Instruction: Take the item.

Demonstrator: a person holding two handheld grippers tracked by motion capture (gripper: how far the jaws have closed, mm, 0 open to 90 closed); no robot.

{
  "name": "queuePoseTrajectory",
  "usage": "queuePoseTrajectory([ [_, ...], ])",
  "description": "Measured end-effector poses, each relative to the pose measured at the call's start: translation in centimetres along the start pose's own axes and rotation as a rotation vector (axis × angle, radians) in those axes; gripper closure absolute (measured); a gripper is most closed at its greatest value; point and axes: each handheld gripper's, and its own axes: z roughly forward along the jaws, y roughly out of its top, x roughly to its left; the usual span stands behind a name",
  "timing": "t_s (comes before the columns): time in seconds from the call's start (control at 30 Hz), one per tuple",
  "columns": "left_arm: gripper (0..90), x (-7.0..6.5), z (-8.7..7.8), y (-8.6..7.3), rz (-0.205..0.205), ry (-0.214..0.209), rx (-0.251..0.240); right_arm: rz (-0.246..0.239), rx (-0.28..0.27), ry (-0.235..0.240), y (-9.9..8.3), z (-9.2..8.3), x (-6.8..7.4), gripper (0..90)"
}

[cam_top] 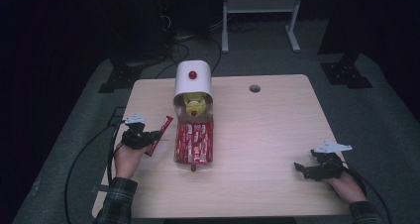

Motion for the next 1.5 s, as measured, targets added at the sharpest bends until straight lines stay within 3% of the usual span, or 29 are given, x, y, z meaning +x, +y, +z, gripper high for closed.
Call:
queuePoseTrajectory([
  [0.53, 85.8, 0.1, 2.3, -0.5, -0.009, 0.033, 0.144, 0.000, 0.000, 0.000, 0.0, 0.0, 0.0, 11.4],
  [0.7, 85.7, 0.5, 2.8, -0.9, -0.032, 0.032, 0.181, 0.000, 0.000, 0.000, 0.0, 0.0, 0.0, 11.4],
  [1.03, 83.0, 0.5, 3.2, -1.2, -0.029, 0.035, 0.195, 0.000, 0.000, 0.000, 0.0, 0.0, 0.0, 11.4],
  [1.23, 65.2, 0.5, 3.1, -1.4, -0.017, 0.059, 0.189, 0.000, 0.000, 0.000, 0.0, 0.0, 0.0, 11.4],
  [1.37, 46.8, 0.3, 2.6, -1.4, -0.007, 0.076, 0.176, 0.000, 0.000, 0.000, 0.0, 0.0, 0.0, 11.4],
  [1.5, 34.1, 0.2, 2.3, -1.6, 0.012, 0.093, 0.179, 0.000, 0.000, 0.000, 0.0, 0.0, 0.0, 11.4],
])
